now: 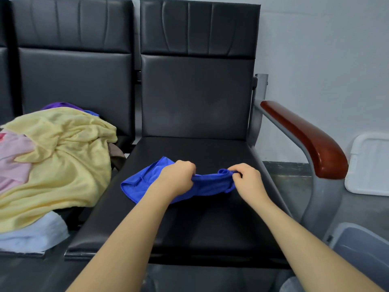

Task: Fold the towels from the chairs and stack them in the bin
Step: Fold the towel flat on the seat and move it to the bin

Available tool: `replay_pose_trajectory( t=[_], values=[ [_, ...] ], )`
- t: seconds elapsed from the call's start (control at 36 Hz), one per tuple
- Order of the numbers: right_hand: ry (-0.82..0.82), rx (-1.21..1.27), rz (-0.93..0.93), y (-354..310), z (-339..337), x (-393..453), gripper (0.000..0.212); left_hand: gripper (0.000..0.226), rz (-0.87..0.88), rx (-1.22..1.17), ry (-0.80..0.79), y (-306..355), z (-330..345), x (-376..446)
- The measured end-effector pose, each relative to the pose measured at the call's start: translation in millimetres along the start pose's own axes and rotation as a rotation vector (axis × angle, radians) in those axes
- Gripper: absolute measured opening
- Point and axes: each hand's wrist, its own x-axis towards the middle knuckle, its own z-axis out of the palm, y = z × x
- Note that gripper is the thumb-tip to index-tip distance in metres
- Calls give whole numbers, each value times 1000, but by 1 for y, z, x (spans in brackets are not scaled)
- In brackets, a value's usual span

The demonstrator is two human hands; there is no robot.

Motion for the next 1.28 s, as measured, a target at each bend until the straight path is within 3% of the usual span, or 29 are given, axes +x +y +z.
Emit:
replay_pose_trajectory(
  t=[0.08, 0.17, 0.33, 0.42, 0.56, 0.67, 0.83, 1.0, 1.28],
  values=[
    [34, -48, 23, 1, -6, 0, 30, 17, -90, 78, 132, -6, -6, -5],
    [23, -153, 26, 1, -9, -2, 21, 29, -157, 148, 217, -8, -11, -9],
    [122, -333, 29, -9, -15, -8, 22, 38, -147, 174, 161, -11, -20, -21],
    [206, -175, 68, -12, -16, -9, 26, 39, -90, 131, 119, -12, -24, -26],
    [311, 371, 216, -25, -16, -6, 30, 19, 29, 116, 87, -17, -29, -36],
    [412, 402, 197, -34, -18, -10, 26, 26, -10, 159, 81, -24, -28, -42],
    [523, 388, 162, -45, -22, -17, 22, 21, -200, 307, 365, -31, -29, -51],
    [553, 391, 122, -50, -24, -18, 18, 28, -420, 130, 470, -38, -28, -56],
    [604, 337, 74, -69, -31, -6, 21, 22, -422, -439, 762, -41, -56, -44]
  ],
)
